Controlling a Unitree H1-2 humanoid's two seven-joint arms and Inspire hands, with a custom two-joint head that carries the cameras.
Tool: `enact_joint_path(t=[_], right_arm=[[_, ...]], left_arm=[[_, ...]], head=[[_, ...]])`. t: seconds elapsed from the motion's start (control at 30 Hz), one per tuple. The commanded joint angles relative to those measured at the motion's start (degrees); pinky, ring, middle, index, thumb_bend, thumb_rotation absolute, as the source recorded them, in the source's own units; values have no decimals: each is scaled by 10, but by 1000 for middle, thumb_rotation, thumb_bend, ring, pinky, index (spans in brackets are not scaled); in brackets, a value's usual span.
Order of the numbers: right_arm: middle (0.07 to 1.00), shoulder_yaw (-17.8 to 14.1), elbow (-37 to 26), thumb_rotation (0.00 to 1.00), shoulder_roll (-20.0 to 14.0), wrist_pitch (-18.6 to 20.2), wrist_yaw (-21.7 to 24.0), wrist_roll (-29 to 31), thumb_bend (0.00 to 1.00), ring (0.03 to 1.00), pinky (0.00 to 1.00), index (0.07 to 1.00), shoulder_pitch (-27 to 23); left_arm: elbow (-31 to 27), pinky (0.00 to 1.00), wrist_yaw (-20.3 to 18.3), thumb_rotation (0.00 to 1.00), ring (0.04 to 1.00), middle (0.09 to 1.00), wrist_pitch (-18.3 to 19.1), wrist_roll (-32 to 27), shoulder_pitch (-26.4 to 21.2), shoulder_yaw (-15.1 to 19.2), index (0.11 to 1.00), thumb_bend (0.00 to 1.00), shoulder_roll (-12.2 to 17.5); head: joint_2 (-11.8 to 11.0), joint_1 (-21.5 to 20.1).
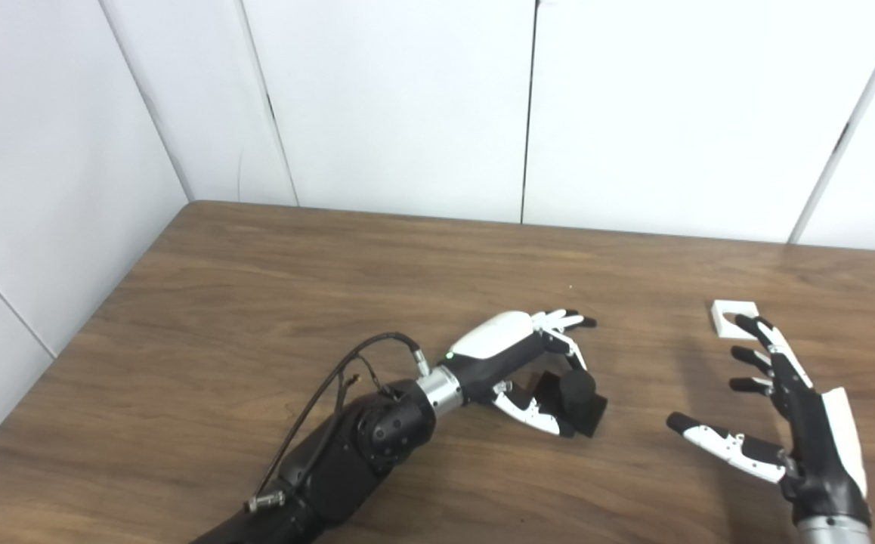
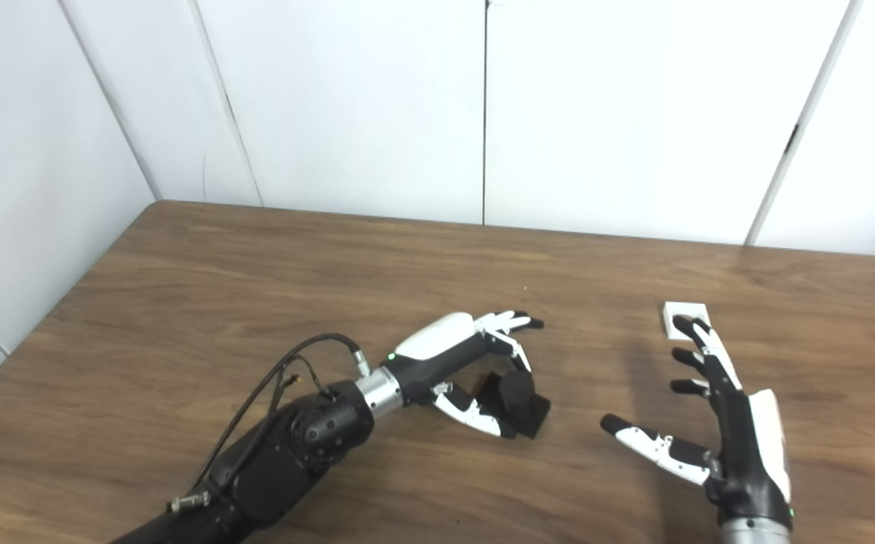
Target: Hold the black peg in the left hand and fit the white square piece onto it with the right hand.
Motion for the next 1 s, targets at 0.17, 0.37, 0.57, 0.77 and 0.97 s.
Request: enact_joint_path(t=[0.17,0.37,0.57,0.77,0.97], right_arm=[[942,6,-15,202,12,-27,-16,-12,784,823,662,874,-14],[958,31,2,266,47,-18,-38,-47,790,871,668,879,-22],[960,37,4,280,57,-23,-69,-94,803,872,705,871,-25],[970,29,-10,273,55,-11,-70,-98,783,898,803,887,-26],[960,10,-7,296,33,-8,-65,-101,786,883,784,891,-51]], left_arm=[[12,1000,-34,90,1000,959,-11,47,30,-31,493,516,23],[6,1000,-45,83,1000,943,-34,22,40,-16,493,519,51],[29,1000,-37,76,1000,935,-62,18,40,-14,492,521,52],[32,986,-37,69,994,918,-71,19,40,-14,491,522,49],[34,993,-38,69,1000,919,-73,15,38,-12,491,522,49]], head=[[1,-155],[-39,-290],[-76,-350],[-79,-343],[-80,-344]])
